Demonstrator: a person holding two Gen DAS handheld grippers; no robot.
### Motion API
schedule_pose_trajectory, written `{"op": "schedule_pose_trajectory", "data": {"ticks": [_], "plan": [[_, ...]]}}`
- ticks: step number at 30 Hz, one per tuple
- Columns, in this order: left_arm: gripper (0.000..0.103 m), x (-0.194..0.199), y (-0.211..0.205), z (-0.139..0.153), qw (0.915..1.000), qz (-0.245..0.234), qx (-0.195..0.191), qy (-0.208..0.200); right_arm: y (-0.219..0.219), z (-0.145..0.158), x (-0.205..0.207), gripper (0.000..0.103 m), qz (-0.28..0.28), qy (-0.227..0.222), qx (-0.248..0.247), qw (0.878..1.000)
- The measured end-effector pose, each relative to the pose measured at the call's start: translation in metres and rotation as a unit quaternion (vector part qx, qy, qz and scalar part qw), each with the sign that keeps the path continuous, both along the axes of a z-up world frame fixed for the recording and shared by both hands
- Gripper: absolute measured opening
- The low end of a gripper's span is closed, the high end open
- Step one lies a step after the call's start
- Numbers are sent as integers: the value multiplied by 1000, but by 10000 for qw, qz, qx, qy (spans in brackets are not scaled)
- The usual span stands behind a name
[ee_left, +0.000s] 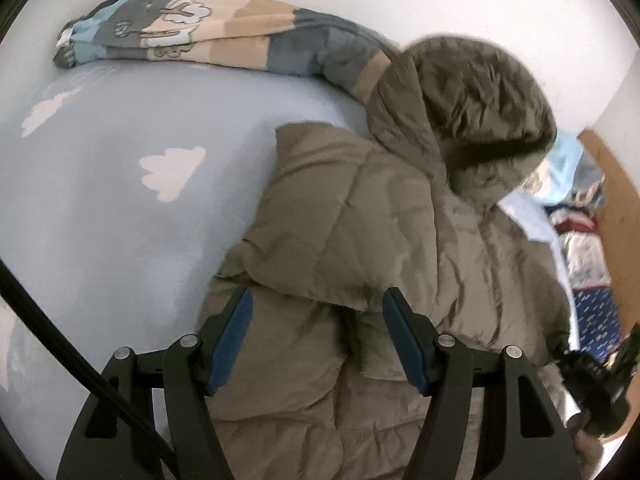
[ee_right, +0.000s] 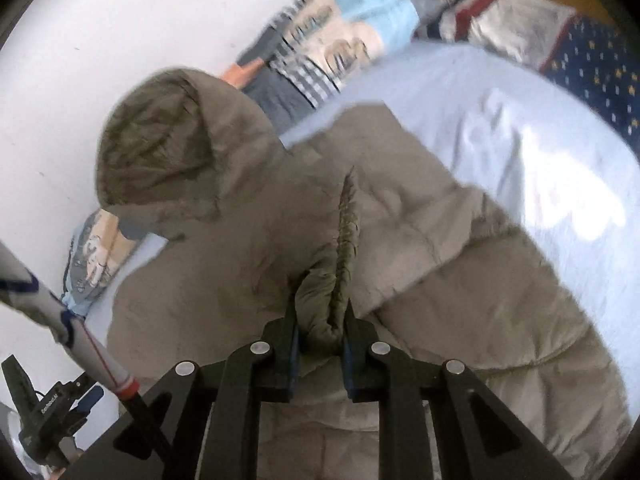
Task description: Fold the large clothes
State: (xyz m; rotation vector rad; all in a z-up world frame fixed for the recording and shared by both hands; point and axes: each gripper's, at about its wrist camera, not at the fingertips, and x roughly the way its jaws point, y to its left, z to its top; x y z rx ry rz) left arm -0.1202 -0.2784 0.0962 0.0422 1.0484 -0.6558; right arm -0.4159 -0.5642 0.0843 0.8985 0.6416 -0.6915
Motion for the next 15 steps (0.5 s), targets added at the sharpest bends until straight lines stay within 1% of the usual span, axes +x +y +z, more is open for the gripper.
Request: {"op": "schedule_pose_trajectory", "data": {"ticks": [1,3,4,5,7,9,10,12,13,15], "plan": [[66,-2,-5,-3,9999,-44,95,-50,-2,-4,-1,22,-11,3,74,10000],[66,-7,-13,-5,9992,-72,320,-237,-4,-6,0,24,-8,36,186,9998],[66,-10,-15,-3,9986,-57,389,-359,-6,-4,-2,30,-21,67,198,9998],[66,-11,-16,0,9981,-48,406,-466,-5,-1,-2,32,-55,113,171,9998],[66,-17,-20,10,9962,-52,404,-764,-2,12,-9,32,-246,231,-86,9994],[66,-25,-24,18,9937,-75,367,-1059,6,28,-17,32,-523,376,-564,9963],[66,-29,-28,20,9926,-131,352,-1155,10,35,-16,32,-536,373,-765,9949],[66,-36,-37,19,9909,-293,372,-1260,19,46,-10,32,-315,213,-1121,9930],[66,-38,-41,16,9905,-357,403,-1265,23,49,-5,32,-108,131,-1269,9918],[66,-40,-50,5,9900,-493,552,-1205,31,50,9,32,340,118,-1445,9888]]}}
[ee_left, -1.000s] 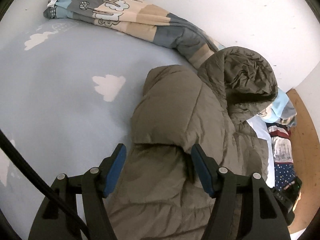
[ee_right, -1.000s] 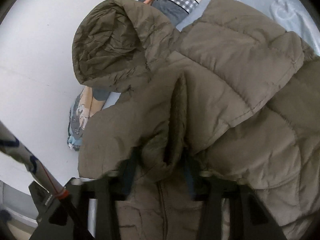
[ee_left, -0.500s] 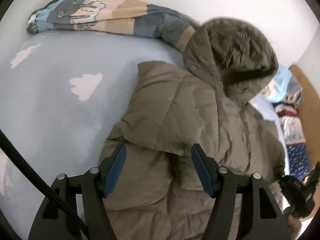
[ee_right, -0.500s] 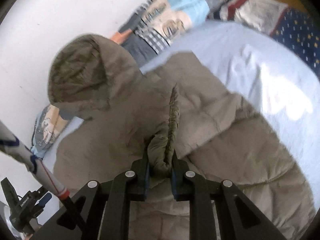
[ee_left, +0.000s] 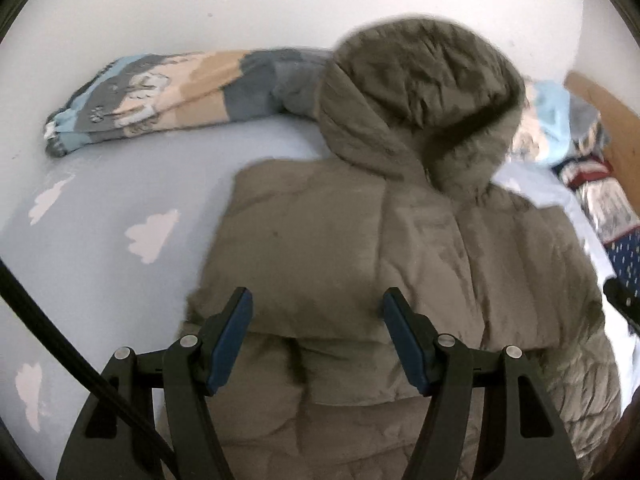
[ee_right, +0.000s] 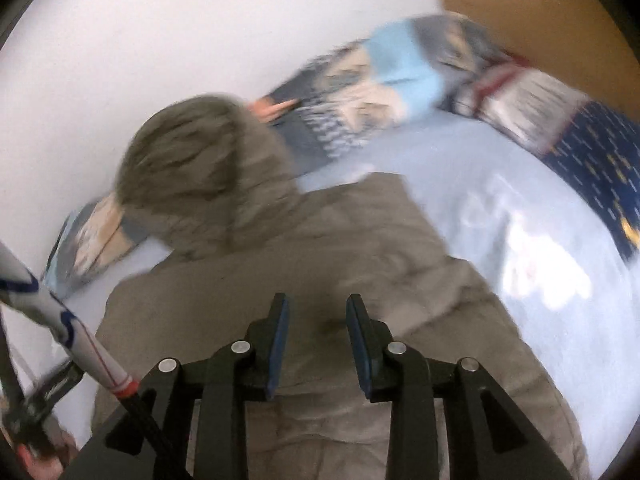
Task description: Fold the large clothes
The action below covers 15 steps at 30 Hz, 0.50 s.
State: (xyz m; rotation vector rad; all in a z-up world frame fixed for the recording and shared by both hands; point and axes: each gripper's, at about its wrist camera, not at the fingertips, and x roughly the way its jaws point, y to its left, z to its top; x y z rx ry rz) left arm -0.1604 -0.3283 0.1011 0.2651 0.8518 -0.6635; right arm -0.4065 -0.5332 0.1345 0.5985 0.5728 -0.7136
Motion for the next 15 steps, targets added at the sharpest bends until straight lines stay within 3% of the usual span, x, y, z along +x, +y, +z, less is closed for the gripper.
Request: {"op": "schedule_pose_trajectory", "data": {"ticks": [5,10,15], "plan": [[68,6,-10,-19,9993,-20,325,206,-9,-29,18,32,284,231,464,9983],[74,22,-6,-40,9957,90,236,892,-20,-51,22,30,371,552,713,9952],[74,16,-8,-40,9961,98,318,823,-25,-71,22,30,415,559,1101,9915]]}}
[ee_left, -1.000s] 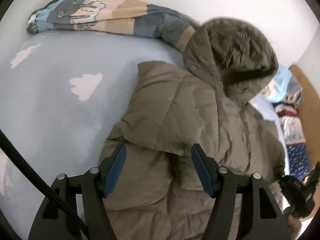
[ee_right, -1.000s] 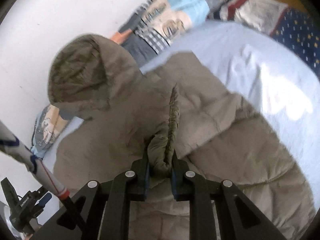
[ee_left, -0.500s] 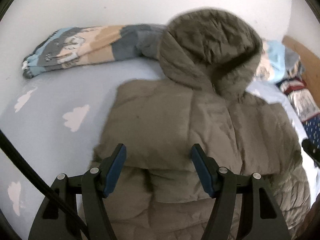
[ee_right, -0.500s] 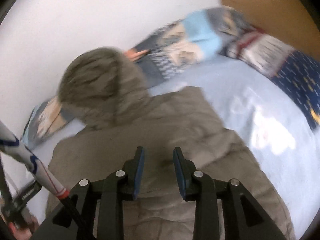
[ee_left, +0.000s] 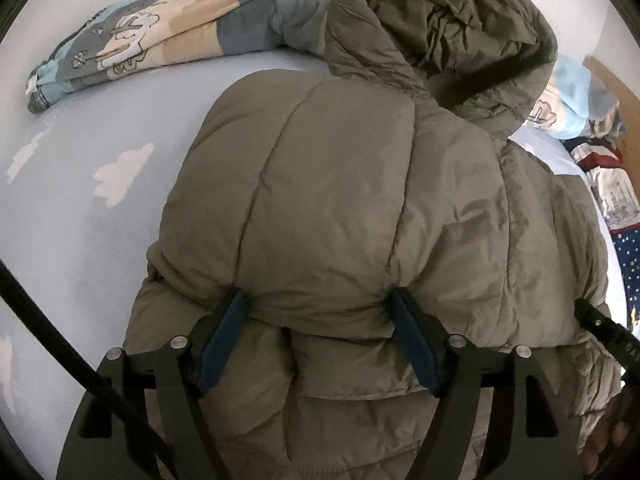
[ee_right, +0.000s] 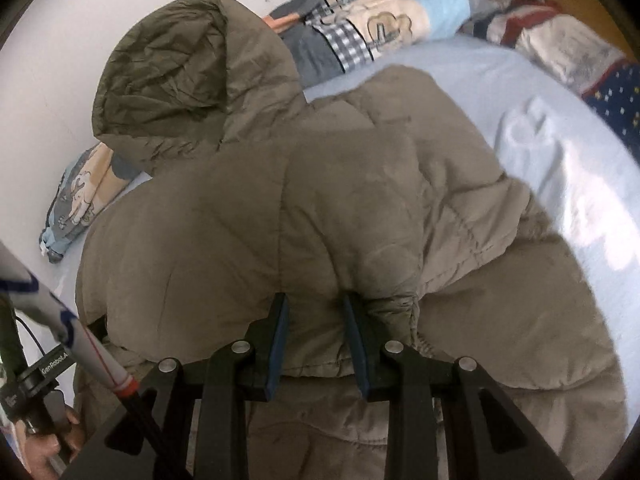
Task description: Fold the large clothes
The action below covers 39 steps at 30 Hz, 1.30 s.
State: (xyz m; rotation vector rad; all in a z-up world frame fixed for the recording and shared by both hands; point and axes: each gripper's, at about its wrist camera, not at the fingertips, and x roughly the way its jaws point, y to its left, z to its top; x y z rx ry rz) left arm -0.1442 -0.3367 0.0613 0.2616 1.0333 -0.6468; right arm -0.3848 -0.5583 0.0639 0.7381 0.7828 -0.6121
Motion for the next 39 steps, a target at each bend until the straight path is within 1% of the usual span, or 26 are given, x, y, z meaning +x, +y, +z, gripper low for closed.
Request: {"op": "schedule_pose_trajectory", "data": {"ticks": [2,4,7,9,12,16,20,23,29,32,39], "plan": [[74,-2,1,7,10000,40,-59,6,2,2,0,30,6,45,-7,10000],[74,-5,3,18,9999,-5,-156,-11,5,10,-2,31,-10,76,-56,10000],[74,-14,8,35,9995,-47,-292,-132,9,30,-6,31,-37,-178,-90,9998],[74,-20,8,39,9994,-116,-289,-119,14,41,-8,31,-5,-209,-211,9996],[74,-29,8,39,9996,-184,-189,-116,18,45,-12,31,8,-178,-228,9996],[74,-41,3,32,9993,-343,-11,-124,23,45,-16,31,73,-50,-262,9996],[74,-45,-3,21,9990,-400,184,-77,22,36,-18,31,95,100,-208,9997],[74,-44,-6,14,9989,-388,276,-42,18,27,-17,31,115,193,-76,9997],[74,-39,-10,8,9988,-378,312,31,13,18,-13,32,106,262,26,9996],[74,-39,-10,10,9989,-364,307,42,12,18,-11,32,90,290,50,9995],[74,-47,-5,28,9993,-316,191,34,18,40,-18,32,83,145,-12,9999]]}}
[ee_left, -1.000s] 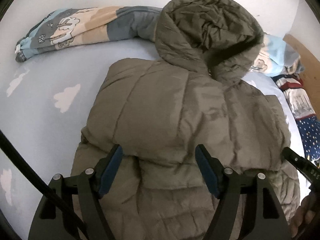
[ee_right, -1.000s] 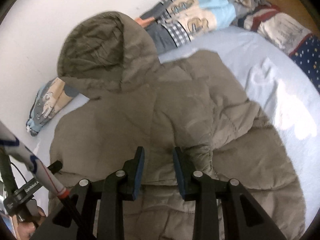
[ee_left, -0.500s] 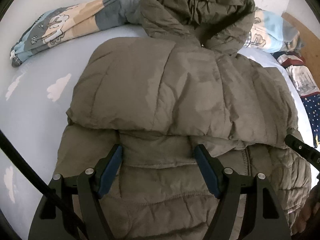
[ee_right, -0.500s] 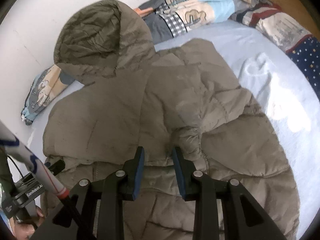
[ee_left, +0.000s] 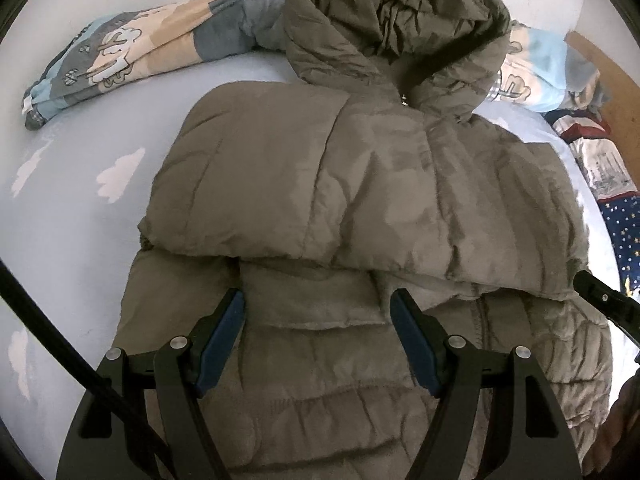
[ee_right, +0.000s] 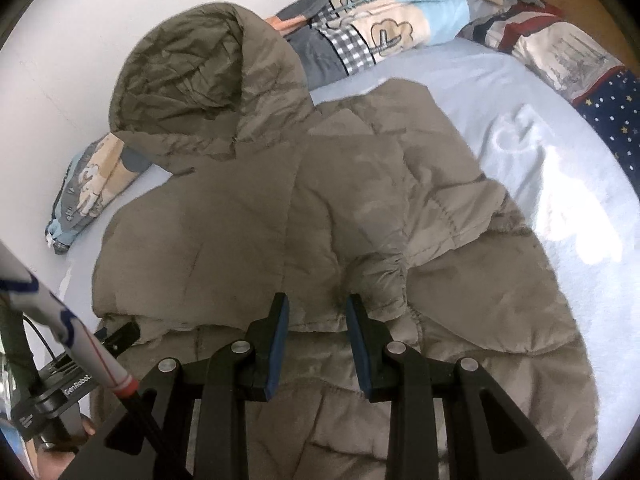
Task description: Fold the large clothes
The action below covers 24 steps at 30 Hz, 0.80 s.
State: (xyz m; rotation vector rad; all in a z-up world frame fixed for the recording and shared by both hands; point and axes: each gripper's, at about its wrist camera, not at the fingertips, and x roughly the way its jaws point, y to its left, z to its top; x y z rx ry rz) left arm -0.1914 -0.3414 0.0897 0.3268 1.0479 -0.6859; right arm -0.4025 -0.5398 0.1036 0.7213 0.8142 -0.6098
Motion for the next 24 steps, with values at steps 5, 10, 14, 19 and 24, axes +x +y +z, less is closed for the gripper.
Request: {"op": "schedule_pose_trajectory", "data": {"ticks": [5,10,14,19,24], "plan": [[74,-19,8,31,9995,-109,-180,-244,7,24,-14,32,28,-108,-113,9999],[74,-46,24,66,9973,-288,-363,-578,15,49,-39,42,55,-253,-254,9993],[74,-69,52,95,9950,-258,-574,-774,17,59,-75,42,-27,-306,-296,9991],[74,-100,112,115,9940,-128,-762,-772,19,68,-143,42,-299,-346,-362,9983],[76,-116,184,101,9959,180,-469,-757,19,63,-225,43,-781,-359,-241,9960]]}}
